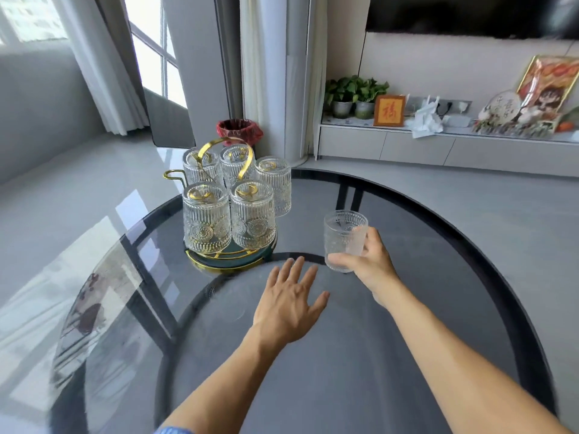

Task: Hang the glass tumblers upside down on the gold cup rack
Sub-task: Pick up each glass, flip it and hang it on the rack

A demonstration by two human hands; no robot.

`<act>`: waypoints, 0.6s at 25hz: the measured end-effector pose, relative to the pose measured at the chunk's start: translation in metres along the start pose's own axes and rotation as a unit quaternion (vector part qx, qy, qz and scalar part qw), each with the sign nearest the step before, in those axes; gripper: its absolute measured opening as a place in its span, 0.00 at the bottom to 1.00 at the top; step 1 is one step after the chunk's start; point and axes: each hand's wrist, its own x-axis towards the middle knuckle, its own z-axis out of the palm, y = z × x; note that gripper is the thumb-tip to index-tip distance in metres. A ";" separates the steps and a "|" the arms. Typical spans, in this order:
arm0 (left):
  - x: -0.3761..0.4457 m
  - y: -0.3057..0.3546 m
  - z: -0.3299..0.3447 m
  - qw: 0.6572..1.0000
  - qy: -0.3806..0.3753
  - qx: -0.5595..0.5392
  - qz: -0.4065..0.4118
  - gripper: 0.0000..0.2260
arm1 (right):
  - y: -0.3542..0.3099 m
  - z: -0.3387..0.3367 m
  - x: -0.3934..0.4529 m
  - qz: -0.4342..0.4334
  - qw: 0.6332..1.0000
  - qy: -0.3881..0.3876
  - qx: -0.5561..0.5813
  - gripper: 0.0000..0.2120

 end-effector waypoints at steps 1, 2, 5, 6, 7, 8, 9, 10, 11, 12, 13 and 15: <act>-0.010 0.000 -0.004 1.000 0.008 -0.024 0.005 0.28 | -0.002 -0.004 -0.008 0.001 1.000 0.001 0.006 0.34; -0.021 -0.001 -0.010 0.998 0.017 -0.056 0.006 0.25 | -0.007 -0.005 -0.019 -0.004 1.000 -0.003 0.009 0.32; -0.055 -0.010 -0.033 0.989 0.090 -0.114 0.024 0.12 | -0.039 0.003 -0.050 -0.050 0.997 -0.038 0.035 0.29; -0.065 -0.014 -0.041 0.986 0.123 -0.105 0.033 0.10 | -0.054 0.010 -0.059 -0.072 0.995 -0.051 0.046 0.28; -0.073 -0.019 -0.049 0.983 0.151 -0.094 0.038 0.09 | -0.071 0.018 -0.068 -0.096 0.992 -0.065 0.055 0.28; -0.081 -0.024 -0.057 0.980 0.177 -0.088 0.035 0.08 | -0.089 0.027 -0.077 -0.120 0.988 -0.078 0.062 0.28; -0.085 -0.031 -0.066 0.974 0.207 -0.085 0.029 0.08 | -0.106 0.036 -0.083 -0.143 0.983 -0.090 0.068 0.28; -0.090 -0.039 -0.075 0.966 0.242 -0.083 0.021 0.08 | -0.123 0.045 -0.089 -0.163 0.979 -0.098 0.075 0.29; -0.096 -0.050 -0.085 0.957 0.279 -0.079 0.009 0.09 | -0.140 0.055 -0.092 -0.177 0.975 -0.101 0.083 0.30; -0.101 -0.063 -0.092 0.949 0.307 -0.069 -0.011 0.11 | -0.156 0.064 -0.095 -0.186 0.973 -0.099 0.089 0.31; -0.106 -0.077 -0.098 0.946 0.319 -0.051 -0.038 0.15 | -0.171 0.073 -0.097 -0.191 0.973 -0.093 0.091 0.31; -0.115 -0.101 -0.103 0.950 0.295 0.005 -0.105 0.25 | -0.198 0.091 -0.097 -0.198 0.974 -0.079 0.072 0.33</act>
